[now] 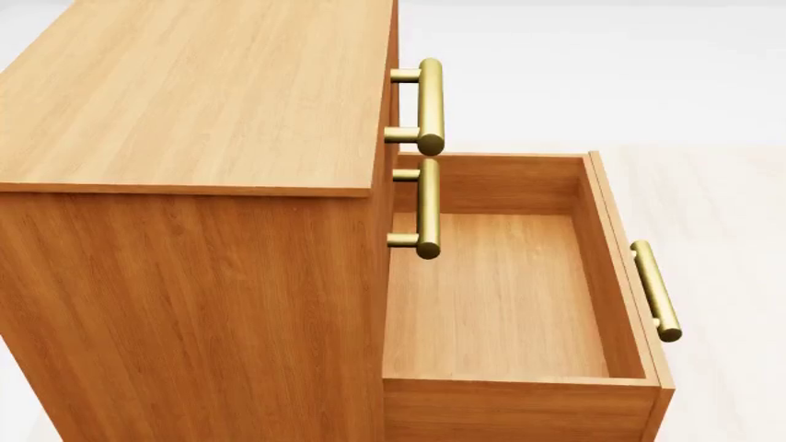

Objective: Put the bowl in the bottom drawer of the cabinet and close it.

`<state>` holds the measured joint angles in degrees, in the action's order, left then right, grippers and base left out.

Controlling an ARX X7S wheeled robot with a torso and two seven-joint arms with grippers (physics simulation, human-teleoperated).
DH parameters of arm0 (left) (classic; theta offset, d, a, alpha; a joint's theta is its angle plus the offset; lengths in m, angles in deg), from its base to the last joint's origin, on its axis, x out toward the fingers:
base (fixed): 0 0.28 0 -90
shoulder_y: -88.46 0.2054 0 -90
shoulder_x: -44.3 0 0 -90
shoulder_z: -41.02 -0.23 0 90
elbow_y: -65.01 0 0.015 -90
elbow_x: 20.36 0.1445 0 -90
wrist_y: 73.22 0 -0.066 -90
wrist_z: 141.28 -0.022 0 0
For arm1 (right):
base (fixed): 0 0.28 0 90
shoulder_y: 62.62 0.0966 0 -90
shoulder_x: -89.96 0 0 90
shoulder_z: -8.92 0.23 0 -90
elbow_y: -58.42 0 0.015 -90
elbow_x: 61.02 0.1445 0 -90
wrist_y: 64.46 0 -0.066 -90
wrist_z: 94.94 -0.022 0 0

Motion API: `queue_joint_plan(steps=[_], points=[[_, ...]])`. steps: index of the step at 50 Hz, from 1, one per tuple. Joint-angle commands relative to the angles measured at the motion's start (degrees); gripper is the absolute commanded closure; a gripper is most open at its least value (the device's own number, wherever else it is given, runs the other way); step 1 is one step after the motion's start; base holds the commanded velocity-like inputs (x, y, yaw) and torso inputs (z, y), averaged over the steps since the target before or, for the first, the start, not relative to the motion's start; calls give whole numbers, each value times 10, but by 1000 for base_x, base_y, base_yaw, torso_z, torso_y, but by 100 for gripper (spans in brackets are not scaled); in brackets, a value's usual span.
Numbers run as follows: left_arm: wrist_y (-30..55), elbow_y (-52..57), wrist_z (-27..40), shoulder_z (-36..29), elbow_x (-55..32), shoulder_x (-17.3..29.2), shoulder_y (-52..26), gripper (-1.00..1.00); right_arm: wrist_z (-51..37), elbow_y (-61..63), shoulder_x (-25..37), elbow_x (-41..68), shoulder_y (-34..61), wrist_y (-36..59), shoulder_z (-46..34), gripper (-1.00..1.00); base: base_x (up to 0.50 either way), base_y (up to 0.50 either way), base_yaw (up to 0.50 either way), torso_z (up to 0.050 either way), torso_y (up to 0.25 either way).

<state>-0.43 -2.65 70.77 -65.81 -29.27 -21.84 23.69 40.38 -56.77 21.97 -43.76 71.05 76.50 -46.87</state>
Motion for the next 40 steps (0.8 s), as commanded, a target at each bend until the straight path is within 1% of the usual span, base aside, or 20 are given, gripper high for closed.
queue_joint_plan(steps=[1,8,10,19,25,30,40], points=[[-1,-1,1,-1,-2,1,-1,-100,45,63,-4,15,-10,-20,-49,100,0,0,0,0,0],[-2,-2,2,-1,-2,2,-1,-100,58,95,1,5,-7,-29,-84,100,0,0,0,0,0],[-3,-3,2,-2,-2,2,-2,-100,73,100,5,10,-4,-22,-95,100,0,0,0,0,0],[-2,0,5,-2,-1,4,1,-100,72,118,10,1,18,-11,-126,100,0,0,0,0,0],[-3,-1,4,-3,-1,5,1,-100,85,132,19,-8,48,-5,-168,100,0,0,0,0,0],[-4,-1,4,-4,-1,6,1,-100,100,126,25,-12,92,7,-205,100,0,0,0,0,0],[-4,-2,7,-5,-2,5,-1,-100,117,105,20,-8,139,16,-234,100,0,0,0,0,0]])
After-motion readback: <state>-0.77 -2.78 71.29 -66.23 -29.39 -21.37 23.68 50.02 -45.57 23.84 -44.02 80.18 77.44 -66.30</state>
